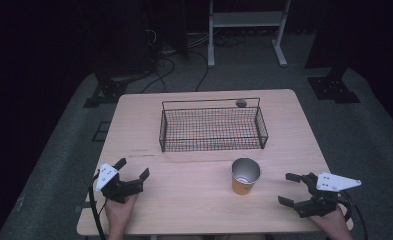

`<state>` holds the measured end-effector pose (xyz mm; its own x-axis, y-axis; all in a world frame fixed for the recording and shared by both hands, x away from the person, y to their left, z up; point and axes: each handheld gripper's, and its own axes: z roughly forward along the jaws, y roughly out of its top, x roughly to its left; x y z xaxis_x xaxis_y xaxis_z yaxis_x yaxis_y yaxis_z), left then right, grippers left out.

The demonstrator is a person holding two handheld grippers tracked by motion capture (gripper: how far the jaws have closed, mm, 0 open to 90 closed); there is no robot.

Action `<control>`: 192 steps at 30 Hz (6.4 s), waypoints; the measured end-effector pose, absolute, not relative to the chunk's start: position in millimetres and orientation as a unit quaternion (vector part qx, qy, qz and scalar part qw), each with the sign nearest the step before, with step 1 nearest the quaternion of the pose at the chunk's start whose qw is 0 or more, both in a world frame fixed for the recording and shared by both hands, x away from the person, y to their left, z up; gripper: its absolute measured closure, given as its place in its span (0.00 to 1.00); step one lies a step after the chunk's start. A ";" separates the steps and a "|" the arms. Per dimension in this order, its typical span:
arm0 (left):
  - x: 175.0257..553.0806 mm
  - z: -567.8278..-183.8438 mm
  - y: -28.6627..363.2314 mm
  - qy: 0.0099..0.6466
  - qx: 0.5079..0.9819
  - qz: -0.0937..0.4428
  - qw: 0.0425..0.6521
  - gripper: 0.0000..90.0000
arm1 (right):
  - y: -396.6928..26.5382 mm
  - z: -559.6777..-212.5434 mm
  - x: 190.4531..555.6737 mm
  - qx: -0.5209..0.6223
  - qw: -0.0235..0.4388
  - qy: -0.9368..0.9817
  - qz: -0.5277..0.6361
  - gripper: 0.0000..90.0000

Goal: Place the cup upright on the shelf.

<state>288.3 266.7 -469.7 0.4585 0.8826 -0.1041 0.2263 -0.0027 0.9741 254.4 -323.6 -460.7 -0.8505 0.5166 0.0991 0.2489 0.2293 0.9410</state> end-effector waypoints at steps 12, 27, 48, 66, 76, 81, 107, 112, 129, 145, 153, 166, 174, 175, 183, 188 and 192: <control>286.9 -469.4 267.0 0.425 0.646 0.291 0.563 0.00 | -305.6 -457.0 252.4 0.229 0.110 0.786 0.564 0.15; 286.7 -469.2 266.0 0.423 0.648 0.294 0.561 0.00 | -285.6 -452.5 256.1 0.227 0.108 0.794 0.553 0.14; 286.3 -468.8 265.1 0.421 0.648 0.298 0.561 0.00 | -250.7 -443.5 275.9 0.232 0.112 0.804 0.536 0.00; 286.1 -468.7 265.4 0.420 0.648 0.297 0.562 0.00 | -223.2 -441.2 298.7 0.229 0.099 0.812 0.527 0.00; 286.0 -468.7 265.5 0.419 0.648 0.298 0.562 0.00 | -211.8 -443.2 304.4 0.227 0.100 0.815 0.524 0.00; 286.1 -468.7 265.7 0.420 0.647 0.297 0.563 0.00 | -208.6 -444.3 306.6 0.227 0.101 0.816 0.522 0.00; 285.5 -468.3 266.3 0.419 0.644 0.298 0.566 0.00 | -210.3 -432.3 308.5 0.228 0.109 0.813 0.525 0.14; 285.8 -468.4 266.4 0.419 0.644 0.297 0.566 0.00 | -209.3 -422.9 313.1 0.226 0.105 0.818 0.518 0.14; 285.8 -468.6 267.1 0.420 0.645 0.295 0.566 0.00 | -206.6 -383.9 345.8 0.221 0.080 0.816 0.527 0.14; 285.7 -468.6 266.4 0.420 0.645 0.293 0.567 0.00 | -199.7 -355.9 375.8 0.217 0.066 0.816 0.532 0.14; 285.7 -468.6 266.7 0.420 0.645 0.293 0.567 0.00 | -195.3 -345.5 391.6 0.217 0.062 0.815 0.534 0.14; 285.8 -468.7 267.0 0.420 0.645 0.292 0.567 0.00 | -180.7 -334.3 418.5 0.215 0.052 0.820 0.528 0.14; 285.8 -468.7 267.0 0.421 0.645 0.291 0.568 0.00 | -170.2 -330.5 439.3 0.217 0.048 0.821 0.526 0.14; 285.8 -468.7 266.9 0.421 0.645 0.291 0.568 0.00 | -169.5 -330.3 441.2 0.217 0.049 0.820 0.528 0.14; 285.8 -468.7 267.1 0.420 0.645 0.291 0.569 0.00 | -160.8 -326.7 462.8 0.227 0.054 0.818 0.526 0.14; 285.9 -468.7 267.5 0.420 0.644 0.291 0.569 0.00 | -156.0 -325.7 474.7 0.233 0.064 0.819 0.521 0.14; 285.9 -468.8 267.7 0.420 0.644 0.291 0.570 0.00 | -153.6 -328.8 486.4 0.241 0.067 0.817 0.519 0.14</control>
